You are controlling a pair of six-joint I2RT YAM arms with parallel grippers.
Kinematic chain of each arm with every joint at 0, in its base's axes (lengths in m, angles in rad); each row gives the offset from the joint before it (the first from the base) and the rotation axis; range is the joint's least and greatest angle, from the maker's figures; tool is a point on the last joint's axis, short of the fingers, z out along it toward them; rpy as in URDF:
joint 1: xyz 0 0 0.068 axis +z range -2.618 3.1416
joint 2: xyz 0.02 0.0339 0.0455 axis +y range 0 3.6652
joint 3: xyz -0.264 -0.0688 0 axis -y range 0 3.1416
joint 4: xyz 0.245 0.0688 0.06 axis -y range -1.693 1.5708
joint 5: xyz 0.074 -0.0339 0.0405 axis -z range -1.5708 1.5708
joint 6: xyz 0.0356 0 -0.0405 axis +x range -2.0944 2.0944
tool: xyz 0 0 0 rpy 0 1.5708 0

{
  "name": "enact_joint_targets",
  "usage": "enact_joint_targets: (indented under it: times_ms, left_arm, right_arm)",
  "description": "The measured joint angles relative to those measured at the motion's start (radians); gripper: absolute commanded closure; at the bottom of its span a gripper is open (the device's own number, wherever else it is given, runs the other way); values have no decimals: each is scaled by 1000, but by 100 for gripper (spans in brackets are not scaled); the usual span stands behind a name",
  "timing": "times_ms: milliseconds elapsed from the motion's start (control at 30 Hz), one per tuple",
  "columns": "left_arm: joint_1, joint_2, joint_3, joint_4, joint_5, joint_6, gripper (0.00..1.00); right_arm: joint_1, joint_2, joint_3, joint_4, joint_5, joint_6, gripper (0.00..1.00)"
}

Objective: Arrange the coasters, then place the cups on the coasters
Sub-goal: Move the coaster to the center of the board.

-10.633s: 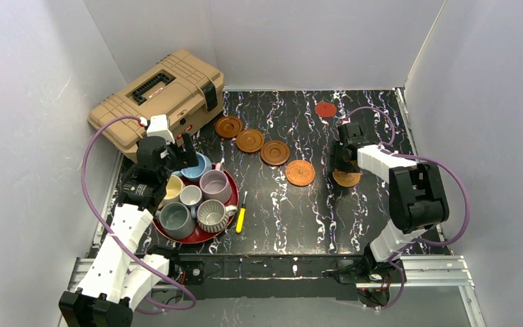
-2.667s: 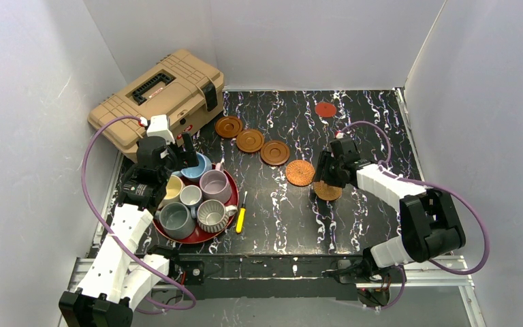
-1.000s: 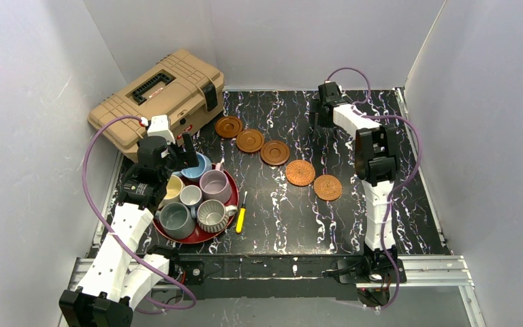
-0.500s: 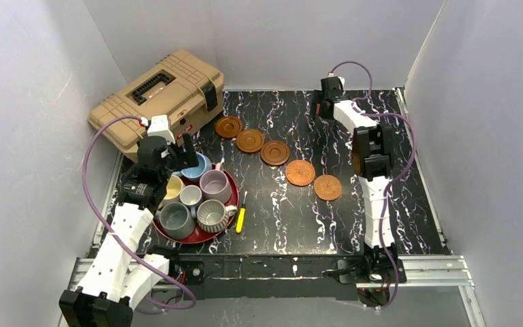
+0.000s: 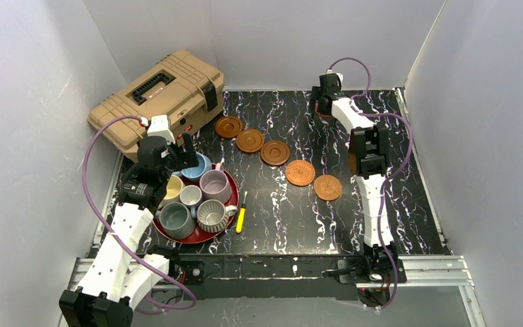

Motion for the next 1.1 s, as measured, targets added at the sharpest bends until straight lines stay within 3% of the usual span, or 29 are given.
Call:
enact_joint_targets:
  times_ms: [300, 667, 1100]
  left_arm:
    - [0, 0, 0, 0, 2, -2, 1]
    - [0, 0, 0, 0, 5, -2, 1]
    - [0, 0, 0, 0, 5, -3, 1]
  right_arm:
    - [0, 48, 85, -26, 11, 2, 3]
    - [4, 47, 79, -27, 27, 7, 17]
    - [3, -99, -175, 55, 68, -16, 20]
